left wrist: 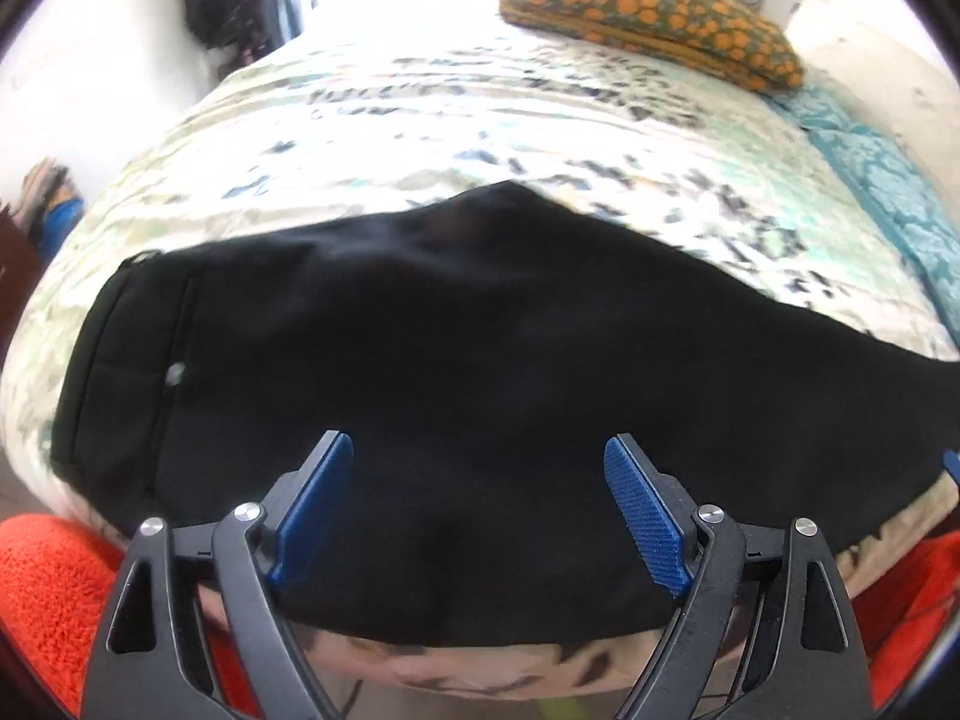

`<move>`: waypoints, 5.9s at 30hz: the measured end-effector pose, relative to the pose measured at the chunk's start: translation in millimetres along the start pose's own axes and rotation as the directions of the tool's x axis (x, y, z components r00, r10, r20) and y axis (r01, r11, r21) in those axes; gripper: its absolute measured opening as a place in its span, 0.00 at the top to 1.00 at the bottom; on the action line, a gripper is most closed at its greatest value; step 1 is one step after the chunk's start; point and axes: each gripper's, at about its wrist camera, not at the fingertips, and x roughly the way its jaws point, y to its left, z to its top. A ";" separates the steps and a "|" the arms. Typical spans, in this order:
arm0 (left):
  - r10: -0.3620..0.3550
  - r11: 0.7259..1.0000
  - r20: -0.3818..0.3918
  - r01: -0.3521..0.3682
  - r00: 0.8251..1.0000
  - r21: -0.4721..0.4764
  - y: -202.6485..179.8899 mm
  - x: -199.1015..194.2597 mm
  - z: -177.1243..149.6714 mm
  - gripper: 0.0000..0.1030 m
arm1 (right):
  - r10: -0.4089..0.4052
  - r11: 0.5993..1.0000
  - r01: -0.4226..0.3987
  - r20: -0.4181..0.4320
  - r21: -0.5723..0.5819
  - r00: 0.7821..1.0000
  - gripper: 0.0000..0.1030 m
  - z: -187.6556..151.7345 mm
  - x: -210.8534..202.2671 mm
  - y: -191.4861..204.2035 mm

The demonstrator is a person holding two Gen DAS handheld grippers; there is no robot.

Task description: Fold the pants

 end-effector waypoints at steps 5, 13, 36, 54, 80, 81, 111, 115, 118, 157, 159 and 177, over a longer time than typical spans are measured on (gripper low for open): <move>-0.101 0.947 0.003 0.095 0.995 0.308 -92.9 -3.9 -13.1 0.15 | -0.038 0.981 0.010 0.139 0.194 0.990 0.00 67.4 -68.8 -67.6; -0.024 0.965 -0.074 0.042 0.997 0.258 -67.2 31.3 -42.9 0.13 | -0.174 0.938 0.163 0.006 0.306 0.985 0.00 132.0 -124.8 -168.2; 0.037 0.976 -0.057 -0.024 0.998 0.218 -61.1 35.6 -41.5 0.13 | -0.138 0.978 0.173 -0.269 0.112 0.953 0.74 140.5 -63.5 -216.9; -0.007 0.987 -0.057 0.016 0.998 0.160 -53.8 36.2 -36.8 0.15 | 0.244 0.970 -0.238 -0.180 0.054 0.953 0.80 29.4 17.7 15.1; -0.192 0.950 0.022 0.191 0.981 -0.245 37.5 9.8 -9.2 0.15 | 0.081 0.804 -0.319 -0.438 -0.503 0.895 0.11 -119.8 121.0 218.6; -0.218 0.950 0.042 0.222 0.975 -0.220 32.7 2.9 -7.1 0.16 | 0.053 0.774 -0.298 -0.412 -0.559 0.910 0.11 -121.8 104.6 219.7; -0.221 0.967 -0.149 0.237 0.964 0.097 -56.9 32.9 -16.5 0.95 | -0.466 0.761 0.356 -0.076 -0.542 0.882 0.03 -53.3 108.2 91.8; -0.260 0.962 -0.157 0.269 0.953 0.039 -44.7 34.9 -15.4 0.94 | -0.467 0.752 0.356 -0.068 -0.554 0.881 0.03 -62.1 114.7 91.0; -0.310 0.951 -0.122 0.309 0.943 -0.032 -28.9 24.7 -9.5 0.79 | -0.474 0.741 0.364 -0.056 -0.564 0.879 0.02 -64.8 111.3 91.4; -0.167 0.986 0.071 0.167 0.983 0.011 -42.8 -10.4 15.9 0.43 | -0.337 0.788 0.201 -0.134 -0.583 0.932 0.67 -76.7 111.6 102.8; -0.261 0.964 0.085 0.254 0.962 0.079 -64.7 -13.0 16.0 0.40 | -0.341 0.780 0.206 -0.125 -0.591 0.932 0.68 -77.4 111.3 102.7; -0.057 0.962 -0.091 0.080 0.994 0.262 -95.0 48.9 -17.8 0.40 | -0.405 0.814 0.251 -0.202 -0.524 0.892 0.44 0.5 160.0 111.2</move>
